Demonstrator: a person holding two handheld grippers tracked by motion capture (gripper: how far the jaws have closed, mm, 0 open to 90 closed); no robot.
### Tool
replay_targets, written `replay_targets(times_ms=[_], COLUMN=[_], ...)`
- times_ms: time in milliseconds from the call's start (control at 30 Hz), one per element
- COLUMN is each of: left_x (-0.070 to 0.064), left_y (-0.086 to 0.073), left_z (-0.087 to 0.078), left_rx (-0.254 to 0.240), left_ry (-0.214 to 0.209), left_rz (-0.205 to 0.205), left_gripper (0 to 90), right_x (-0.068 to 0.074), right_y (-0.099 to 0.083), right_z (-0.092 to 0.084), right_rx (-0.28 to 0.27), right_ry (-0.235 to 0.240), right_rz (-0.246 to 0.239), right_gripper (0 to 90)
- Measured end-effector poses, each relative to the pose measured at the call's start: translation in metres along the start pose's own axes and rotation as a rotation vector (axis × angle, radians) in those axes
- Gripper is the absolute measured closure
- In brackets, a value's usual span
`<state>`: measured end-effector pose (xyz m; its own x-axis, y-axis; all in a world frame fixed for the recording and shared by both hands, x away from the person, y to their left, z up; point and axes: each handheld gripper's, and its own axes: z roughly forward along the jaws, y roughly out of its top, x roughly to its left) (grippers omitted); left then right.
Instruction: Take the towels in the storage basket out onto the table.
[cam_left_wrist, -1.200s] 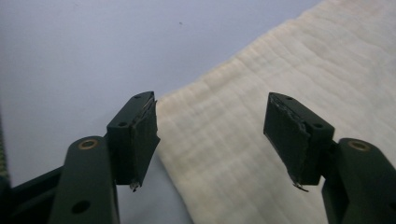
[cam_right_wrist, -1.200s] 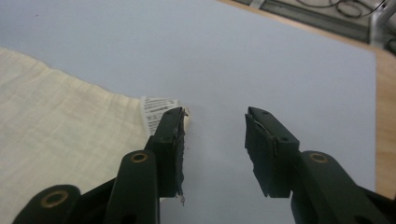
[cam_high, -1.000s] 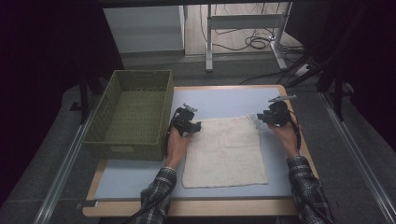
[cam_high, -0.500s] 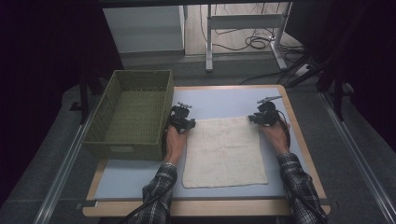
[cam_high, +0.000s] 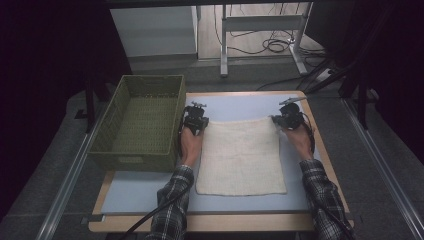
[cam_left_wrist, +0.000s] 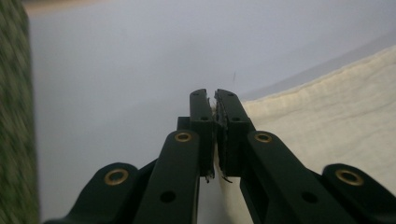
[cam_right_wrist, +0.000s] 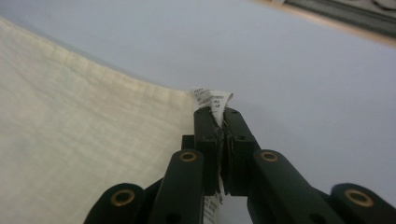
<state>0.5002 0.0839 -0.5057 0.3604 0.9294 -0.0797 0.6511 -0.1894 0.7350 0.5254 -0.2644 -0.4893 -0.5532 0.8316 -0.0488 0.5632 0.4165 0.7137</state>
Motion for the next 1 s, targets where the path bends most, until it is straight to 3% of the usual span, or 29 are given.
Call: replay_targets(times_ms=[33, 133, 200, 400, 700, 1000], left_x=[-0.005, -0.014, -0.018, -0.025, -0.044, -0.05], left_y=[0.009, 0.013, 0.01, -0.005, -0.043, -0.081], left_z=[-0.006, -0.014, -0.019, -0.039, -0.068, -0.096], left_rx=[-0.033, -0.047, -0.046, -0.052, -0.054, -0.081], left_ry=[0.007, 0.015, 0.021, 0.006, -0.018, -0.075], left_rz=[0.022, 0.072, 0.103, 0.132, 0.203, 0.226], left_gripper=[86.8, 86.5, 86.5, 86.2, 86.1, 85.7], right_x=[-0.002, -0.004, -0.003, 0.002, 0.021, 0.042], right_y=[0.004, 0.01, 0.008, -0.012, -0.046, -0.083], right_z=[-0.004, -0.019, -0.024, -0.05, -0.086, -0.115], right_rx=[-0.016, -0.043, -0.044, -0.078, -0.086, -0.091], right_ry=[-0.006, -0.01, -0.007, 0.063, 0.117, 0.189], right_rz=[0.011, -0.007, -0.013, 0.0, -0.046, -0.07], right_gripper=[86.0, 85.9, 85.9, 85.8, 85.8, 85.6])
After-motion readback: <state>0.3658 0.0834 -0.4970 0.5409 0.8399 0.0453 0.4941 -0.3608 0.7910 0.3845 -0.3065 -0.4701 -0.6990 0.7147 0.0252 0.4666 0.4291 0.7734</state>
